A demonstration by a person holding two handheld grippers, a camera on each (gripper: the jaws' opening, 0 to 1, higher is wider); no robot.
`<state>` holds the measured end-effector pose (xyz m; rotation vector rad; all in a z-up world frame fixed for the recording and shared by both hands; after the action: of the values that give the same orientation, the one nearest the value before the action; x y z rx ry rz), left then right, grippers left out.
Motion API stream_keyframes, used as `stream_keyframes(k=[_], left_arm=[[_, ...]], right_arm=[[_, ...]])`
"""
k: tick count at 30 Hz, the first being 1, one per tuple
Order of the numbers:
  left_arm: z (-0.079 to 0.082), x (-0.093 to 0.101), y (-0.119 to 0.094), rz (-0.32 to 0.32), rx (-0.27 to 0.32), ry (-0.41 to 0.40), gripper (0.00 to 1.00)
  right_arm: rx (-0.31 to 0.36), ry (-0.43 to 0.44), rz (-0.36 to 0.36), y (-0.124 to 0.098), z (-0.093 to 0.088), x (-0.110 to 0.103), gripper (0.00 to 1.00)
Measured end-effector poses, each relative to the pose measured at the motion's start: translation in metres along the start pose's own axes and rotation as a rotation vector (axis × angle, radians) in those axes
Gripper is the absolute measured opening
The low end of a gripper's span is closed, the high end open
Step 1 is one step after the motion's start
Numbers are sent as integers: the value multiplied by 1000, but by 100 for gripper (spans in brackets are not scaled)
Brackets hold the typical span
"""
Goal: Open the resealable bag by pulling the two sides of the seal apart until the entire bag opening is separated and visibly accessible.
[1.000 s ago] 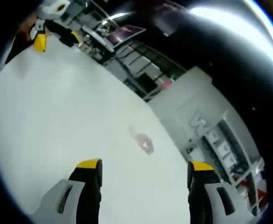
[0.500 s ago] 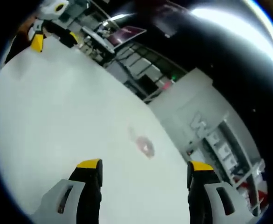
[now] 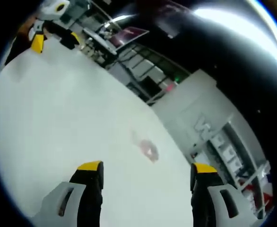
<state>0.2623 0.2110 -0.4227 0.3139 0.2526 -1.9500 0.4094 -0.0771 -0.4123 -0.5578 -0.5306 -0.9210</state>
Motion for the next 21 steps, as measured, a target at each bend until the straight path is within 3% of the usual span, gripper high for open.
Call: stream_keyframes(k=[21], left_arm=[[-1, -5, 0, 10, 1, -2, 90]], right_arm=[[-9, -10, 1, 15, -2, -1, 73]])
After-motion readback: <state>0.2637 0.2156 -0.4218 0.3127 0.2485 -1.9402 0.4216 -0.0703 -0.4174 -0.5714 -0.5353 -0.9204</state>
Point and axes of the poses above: the point that each gripper's makers call its tool centre point, and the gripper's own axes: y roughly forward along the fingers, x roughly to its right, z roughly out of its top, the point moved 5 cm from there along -y, roughly backward along the fingers, and after that the axes turned 10 degrees about y, right-handed, at the moved point
